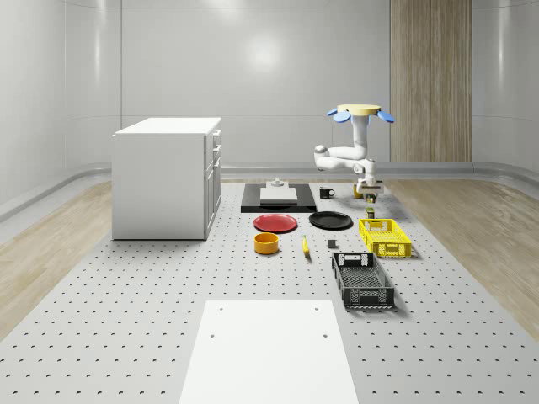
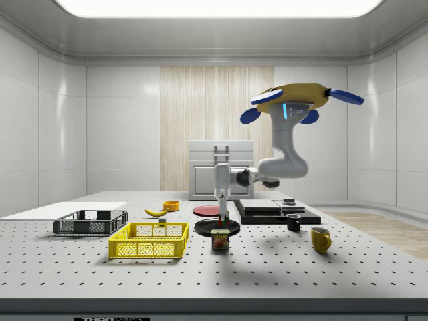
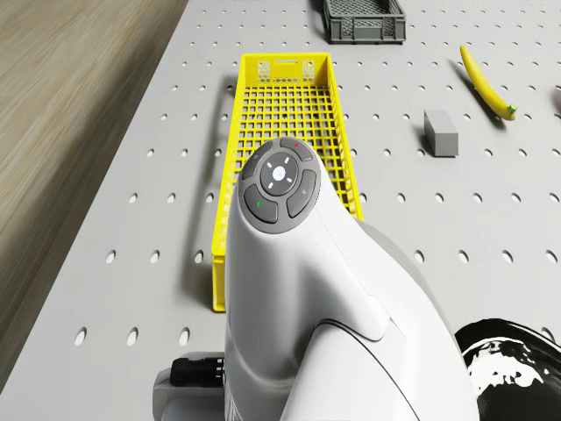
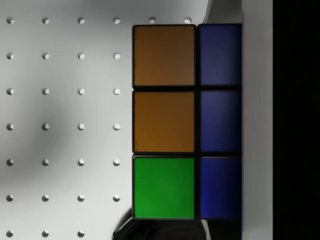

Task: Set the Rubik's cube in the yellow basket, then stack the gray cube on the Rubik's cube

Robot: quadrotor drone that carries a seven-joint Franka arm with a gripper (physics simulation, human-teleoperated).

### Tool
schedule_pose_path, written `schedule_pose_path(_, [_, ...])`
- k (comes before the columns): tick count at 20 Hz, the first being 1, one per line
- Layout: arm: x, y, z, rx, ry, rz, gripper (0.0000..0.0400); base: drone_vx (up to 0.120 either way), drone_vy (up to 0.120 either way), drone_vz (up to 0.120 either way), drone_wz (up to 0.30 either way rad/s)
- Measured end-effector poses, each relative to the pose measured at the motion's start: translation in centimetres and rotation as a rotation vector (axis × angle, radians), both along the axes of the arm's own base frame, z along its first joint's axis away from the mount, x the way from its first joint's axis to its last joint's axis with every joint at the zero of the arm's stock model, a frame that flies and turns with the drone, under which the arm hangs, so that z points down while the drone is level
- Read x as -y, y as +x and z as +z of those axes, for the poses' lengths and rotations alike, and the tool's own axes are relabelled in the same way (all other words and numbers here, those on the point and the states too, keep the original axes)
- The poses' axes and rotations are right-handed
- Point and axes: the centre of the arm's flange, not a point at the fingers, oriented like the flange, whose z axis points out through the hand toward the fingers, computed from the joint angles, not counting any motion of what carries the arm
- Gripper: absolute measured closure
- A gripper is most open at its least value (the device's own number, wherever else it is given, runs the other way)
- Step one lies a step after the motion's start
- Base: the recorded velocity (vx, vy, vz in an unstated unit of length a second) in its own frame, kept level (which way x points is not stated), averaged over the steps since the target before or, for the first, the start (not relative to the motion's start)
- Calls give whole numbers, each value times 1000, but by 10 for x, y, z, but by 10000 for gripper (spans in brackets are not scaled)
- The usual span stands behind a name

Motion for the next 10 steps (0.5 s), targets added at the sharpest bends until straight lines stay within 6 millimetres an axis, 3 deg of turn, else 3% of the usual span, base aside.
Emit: schedule_pose_path(10, [0, 0, 0, 0, 0, 0, 75, 120, 0, 0, 0])
